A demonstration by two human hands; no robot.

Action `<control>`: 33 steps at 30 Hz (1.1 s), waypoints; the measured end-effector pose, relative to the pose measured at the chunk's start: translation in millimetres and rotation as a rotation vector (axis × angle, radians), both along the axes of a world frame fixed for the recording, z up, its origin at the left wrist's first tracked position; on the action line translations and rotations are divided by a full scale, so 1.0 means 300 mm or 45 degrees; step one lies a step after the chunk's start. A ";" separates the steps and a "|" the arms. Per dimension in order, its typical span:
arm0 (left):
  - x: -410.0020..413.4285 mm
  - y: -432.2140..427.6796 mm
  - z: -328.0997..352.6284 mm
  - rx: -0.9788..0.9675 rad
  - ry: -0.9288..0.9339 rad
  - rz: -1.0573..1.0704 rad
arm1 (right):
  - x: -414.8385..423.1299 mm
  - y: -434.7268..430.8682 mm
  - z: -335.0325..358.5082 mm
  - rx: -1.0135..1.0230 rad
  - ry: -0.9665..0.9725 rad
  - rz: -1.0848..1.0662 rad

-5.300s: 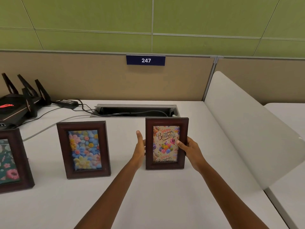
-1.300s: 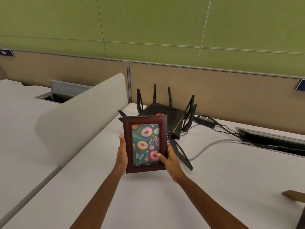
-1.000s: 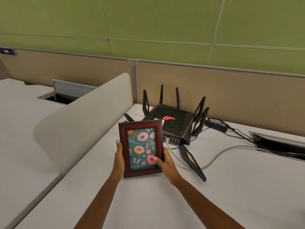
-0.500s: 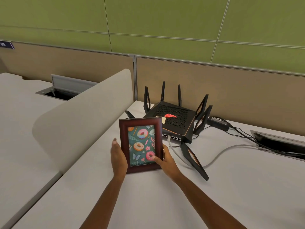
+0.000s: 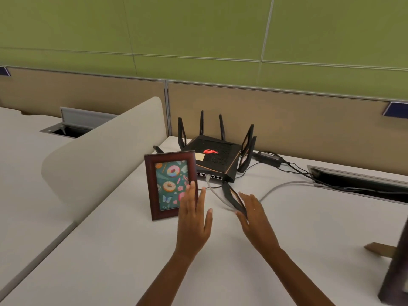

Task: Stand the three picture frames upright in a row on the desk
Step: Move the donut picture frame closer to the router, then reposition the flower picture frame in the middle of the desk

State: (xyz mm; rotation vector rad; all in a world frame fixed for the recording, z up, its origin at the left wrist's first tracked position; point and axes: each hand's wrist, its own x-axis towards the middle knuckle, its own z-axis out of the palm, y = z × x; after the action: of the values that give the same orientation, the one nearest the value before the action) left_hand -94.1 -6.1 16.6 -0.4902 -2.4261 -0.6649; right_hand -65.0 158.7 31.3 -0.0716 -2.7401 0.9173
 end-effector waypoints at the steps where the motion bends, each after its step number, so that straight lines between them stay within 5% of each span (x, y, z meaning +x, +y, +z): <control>1: 0.019 0.036 0.001 -0.015 -0.042 -0.015 | 0.029 0.034 0.008 0.056 0.013 -0.019; 8: 0.150 0.323 0.026 -0.055 -0.186 -0.196 | 0.213 0.282 0.083 0.333 0.160 -0.183; 19: 0.380 0.768 0.073 0.182 -0.403 -0.487 | 0.481 0.680 0.194 0.380 0.328 -0.444; 26: 0.490 0.926 0.091 0.114 -0.572 -0.555 | 0.622 0.887 0.185 0.111 0.432 -0.590; 33: 0.562 1.051 0.117 0.308 -1.126 -0.635 | 0.706 1.000 0.115 -0.307 0.308 -0.665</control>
State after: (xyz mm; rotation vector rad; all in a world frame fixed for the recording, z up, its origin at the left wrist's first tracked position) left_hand 74.4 309.2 51.8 -0.8410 -2.9587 -1.6514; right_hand 146.8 458.6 65.9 -0.6406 -2.2105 1.0096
